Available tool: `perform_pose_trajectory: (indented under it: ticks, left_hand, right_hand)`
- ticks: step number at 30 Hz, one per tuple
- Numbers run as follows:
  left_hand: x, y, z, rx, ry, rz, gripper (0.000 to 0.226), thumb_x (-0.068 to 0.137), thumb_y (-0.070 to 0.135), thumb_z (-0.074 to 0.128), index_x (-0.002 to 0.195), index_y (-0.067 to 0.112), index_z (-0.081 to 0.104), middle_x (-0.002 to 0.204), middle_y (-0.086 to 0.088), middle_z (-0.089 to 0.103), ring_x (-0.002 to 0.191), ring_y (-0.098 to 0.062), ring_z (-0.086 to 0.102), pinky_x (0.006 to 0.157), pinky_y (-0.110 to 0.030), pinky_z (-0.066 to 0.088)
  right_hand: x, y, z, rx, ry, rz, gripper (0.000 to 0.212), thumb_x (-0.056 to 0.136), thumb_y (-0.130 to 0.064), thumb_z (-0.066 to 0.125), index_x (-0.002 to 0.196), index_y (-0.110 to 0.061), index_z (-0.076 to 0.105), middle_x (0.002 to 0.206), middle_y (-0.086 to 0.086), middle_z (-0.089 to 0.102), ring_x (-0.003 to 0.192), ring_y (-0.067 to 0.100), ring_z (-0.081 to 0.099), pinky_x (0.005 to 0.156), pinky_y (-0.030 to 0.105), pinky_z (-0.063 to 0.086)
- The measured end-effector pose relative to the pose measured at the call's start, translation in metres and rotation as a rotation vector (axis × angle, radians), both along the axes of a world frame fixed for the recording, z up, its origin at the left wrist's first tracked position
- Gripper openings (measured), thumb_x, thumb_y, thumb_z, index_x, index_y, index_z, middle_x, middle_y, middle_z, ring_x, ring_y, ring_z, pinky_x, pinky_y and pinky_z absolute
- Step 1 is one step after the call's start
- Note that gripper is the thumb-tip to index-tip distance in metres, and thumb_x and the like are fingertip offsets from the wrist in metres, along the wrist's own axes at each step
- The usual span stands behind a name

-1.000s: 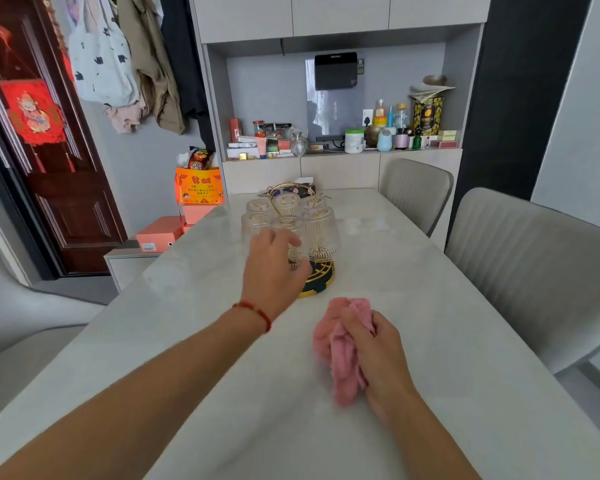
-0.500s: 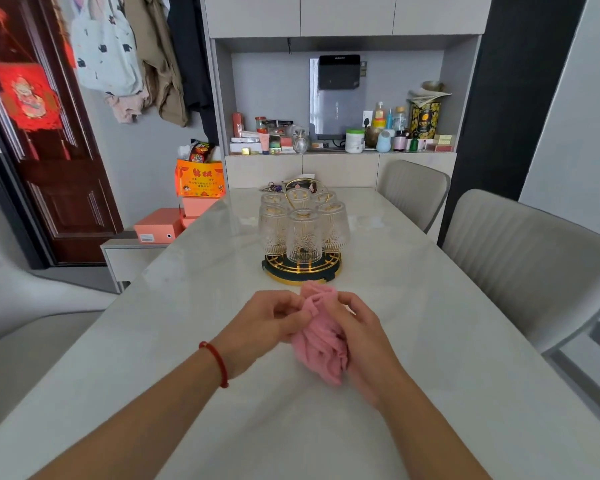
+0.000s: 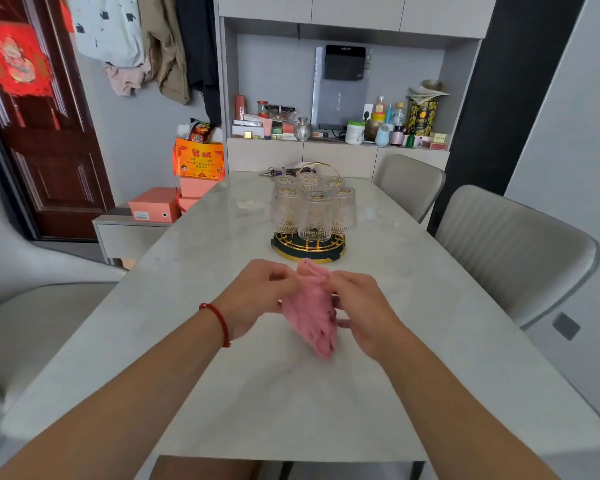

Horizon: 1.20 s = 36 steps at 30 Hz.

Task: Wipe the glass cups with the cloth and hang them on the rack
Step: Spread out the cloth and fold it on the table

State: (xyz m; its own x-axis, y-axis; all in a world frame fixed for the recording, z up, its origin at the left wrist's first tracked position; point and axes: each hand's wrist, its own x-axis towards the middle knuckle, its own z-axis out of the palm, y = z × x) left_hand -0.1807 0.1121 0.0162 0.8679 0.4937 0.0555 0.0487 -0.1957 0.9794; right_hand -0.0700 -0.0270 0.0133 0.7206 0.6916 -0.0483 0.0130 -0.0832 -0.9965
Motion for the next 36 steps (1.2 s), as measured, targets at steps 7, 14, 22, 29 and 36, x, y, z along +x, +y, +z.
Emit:
perform_pose_trajectory:
  ticks: [7, 14, 22, 29, 36]
  left_hand:
    - [0.002, 0.024, 0.030, 0.141, -0.036, 0.211, 0.021, 0.100, 0.013, 0.052, 0.082, 0.018, 0.061, 0.076, -0.001, 0.055, 0.070, -0.015, 0.048, 0.061, -0.028, 0.039]
    - [-0.013, 0.078, 0.039, 0.714, 0.143, 0.321, 0.026, 0.105, 0.016, 0.047, 0.091, 0.005, 0.066, 0.087, -0.007, 0.065, 0.082, -0.025, 0.057, 0.070, -0.035, 0.045]
    - [-0.011, 0.088, 0.027, 0.854, 0.159, 0.258, 0.029, 0.106, 0.011, 0.049, 0.087, 0.014, 0.070, 0.075, -0.012, 0.067, 0.063, -0.022, 0.059, 0.065, -0.032, 0.049]
    - [-0.004, 0.073, 0.023, 0.968, -0.093, 0.300, 0.018, 0.101, 0.006, 0.059, 0.096, 0.007, 0.077, 0.087, -0.006, 0.076, 0.080, -0.025, 0.070, 0.081, -0.035, 0.056]
    - [-0.089, 0.016, -0.065, 1.108, -0.084, -0.108, 0.040, 0.104, 0.045, 0.047, 0.107, 0.020, 0.078, 0.110, 0.012, 0.076, 0.100, -0.002, 0.070, 0.092, -0.016, 0.051]
  right_hand:
    - [0.025, -0.017, 0.023, -0.102, -0.093, 0.003, 0.026, 0.090, -0.007, 0.047, 0.067, -0.015, 0.058, 0.051, -0.009, 0.054, 0.060, 0.016, 0.048, 0.056, 0.029, 0.039]
    - [0.065, -0.044, 0.014, -0.439, -0.547, 0.307, 0.017, 0.089, -0.007, 0.065, 0.081, -0.011, 0.050, 0.077, 0.006, 0.038, 0.070, 0.019, 0.041, 0.062, 0.032, 0.033]
    - [0.115, -0.063, 0.044, -0.451, -0.558, 0.374, 0.033, 0.098, -0.031, 0.066, 0.094, 0.002, 0.069, 0.078, 0.002, 0.057, 0.073, 0.012, 0.050, 0.067, 0.030, 0.042]
    - [0.125, -0.078, 0.041, -0.171, -0.714, -0.036, 0.007, 0.082, -0.023, 0.084, 0.079, -0.023, 0.078, 0.082, -0.003, 0.071, 0.059, 0.018, 0.056, 0.055, 0.029, 0.048]
    - [0.091, -0.161, -0.035, -0.316, -0.824, 0.304, 0.022, 0.077, -0.013, 0.087, 0.086, -0.032, 0.080, 0.094, -0.013, 0.073, 0.081, 0.010, 0.069, 0.067, 0.018, 0.051]
